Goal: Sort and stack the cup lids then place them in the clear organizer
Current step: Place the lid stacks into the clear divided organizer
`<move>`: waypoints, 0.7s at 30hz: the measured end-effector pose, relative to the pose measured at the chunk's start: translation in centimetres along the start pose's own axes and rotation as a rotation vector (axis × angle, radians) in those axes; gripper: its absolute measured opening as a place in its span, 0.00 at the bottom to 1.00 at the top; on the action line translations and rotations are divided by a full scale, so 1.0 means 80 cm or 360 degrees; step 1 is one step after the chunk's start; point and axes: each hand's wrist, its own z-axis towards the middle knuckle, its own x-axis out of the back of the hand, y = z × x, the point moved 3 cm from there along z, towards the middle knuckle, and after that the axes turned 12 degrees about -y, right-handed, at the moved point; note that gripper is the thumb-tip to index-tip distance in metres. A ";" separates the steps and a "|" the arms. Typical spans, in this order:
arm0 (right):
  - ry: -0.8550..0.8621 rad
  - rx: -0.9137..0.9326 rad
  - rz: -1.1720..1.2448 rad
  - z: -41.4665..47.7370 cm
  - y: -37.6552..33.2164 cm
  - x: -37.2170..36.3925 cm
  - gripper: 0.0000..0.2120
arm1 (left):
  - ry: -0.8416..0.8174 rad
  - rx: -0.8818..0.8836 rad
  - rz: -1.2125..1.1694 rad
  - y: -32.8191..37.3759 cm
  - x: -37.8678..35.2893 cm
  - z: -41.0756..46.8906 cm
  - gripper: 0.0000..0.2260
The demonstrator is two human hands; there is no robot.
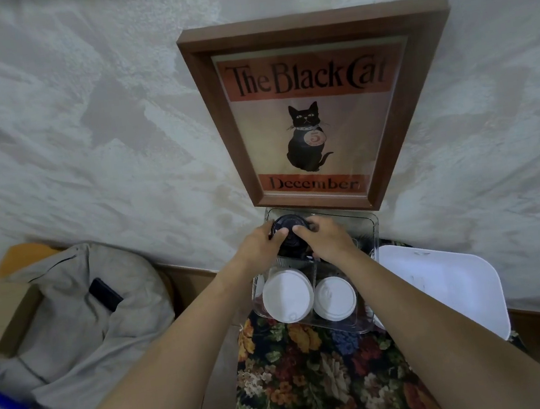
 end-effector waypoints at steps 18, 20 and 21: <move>0.0106 -0.0007 -0.0147 0.003 0.003 0.000 0.16 | 0.0544 -0.0154 0.0818 0.004 0.002 -0.013 0.20; 0.0120 -0.0026 -0.0165 0.003 0.001 0.001 0.15 | 0.0530 -0.0187 0.0866 0.004 0.002 -0.013 0.19; 0.0133 -0.0037 -0.0173 0.003 0.000 0.002 0.15 | 0.0516 -0.0206 0.0882 0.004 0.002 -0.014 0.19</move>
